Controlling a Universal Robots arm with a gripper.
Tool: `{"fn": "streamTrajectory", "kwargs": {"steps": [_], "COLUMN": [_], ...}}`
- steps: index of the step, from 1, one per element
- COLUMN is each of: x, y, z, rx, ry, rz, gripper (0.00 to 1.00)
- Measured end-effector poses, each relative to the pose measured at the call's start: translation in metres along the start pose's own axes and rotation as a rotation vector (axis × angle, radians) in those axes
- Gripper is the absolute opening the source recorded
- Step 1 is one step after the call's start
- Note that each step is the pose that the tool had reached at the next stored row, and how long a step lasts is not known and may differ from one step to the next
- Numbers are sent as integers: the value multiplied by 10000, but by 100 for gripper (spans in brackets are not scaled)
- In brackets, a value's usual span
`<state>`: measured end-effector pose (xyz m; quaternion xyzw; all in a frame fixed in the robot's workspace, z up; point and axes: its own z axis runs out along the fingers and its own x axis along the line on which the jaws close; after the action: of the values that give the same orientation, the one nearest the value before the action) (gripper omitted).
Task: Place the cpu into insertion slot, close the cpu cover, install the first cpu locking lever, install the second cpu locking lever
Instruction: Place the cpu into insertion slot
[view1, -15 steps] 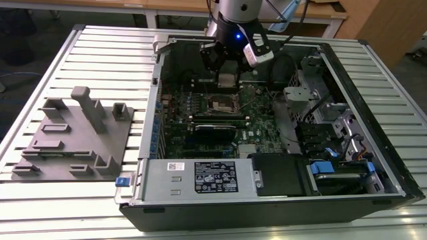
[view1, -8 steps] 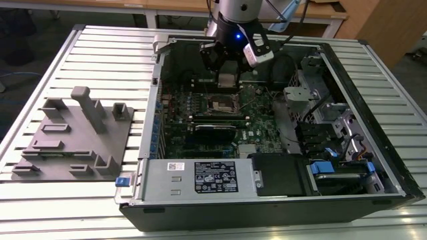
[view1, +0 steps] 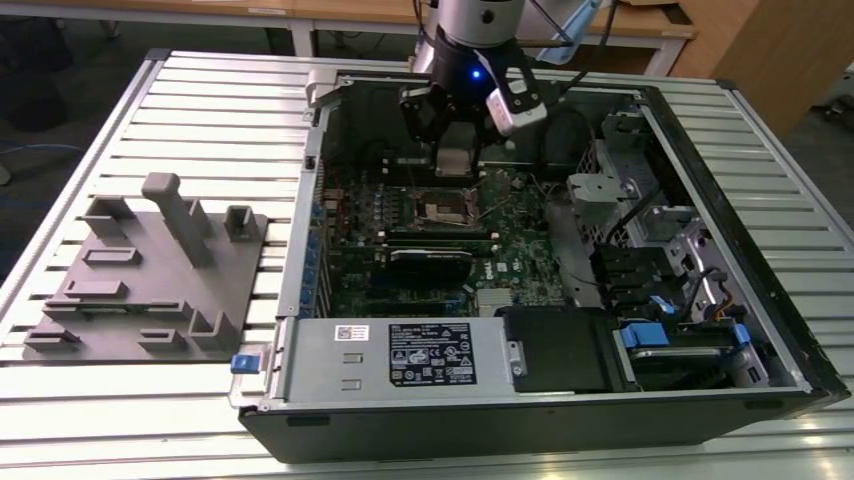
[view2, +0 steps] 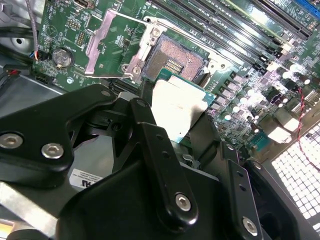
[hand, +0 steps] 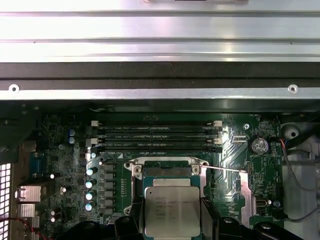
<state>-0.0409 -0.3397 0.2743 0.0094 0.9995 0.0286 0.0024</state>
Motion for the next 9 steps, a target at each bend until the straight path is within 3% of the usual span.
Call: {"fn": "streamTrajectory", "kwargs": {"steps": [1,9], "x": [0,0], "y": [-1,-1], "z": [10,16], "rx": [44,89], "ry": [-1,-2], "rz": [0,-1], "gripper": [54,54]}}
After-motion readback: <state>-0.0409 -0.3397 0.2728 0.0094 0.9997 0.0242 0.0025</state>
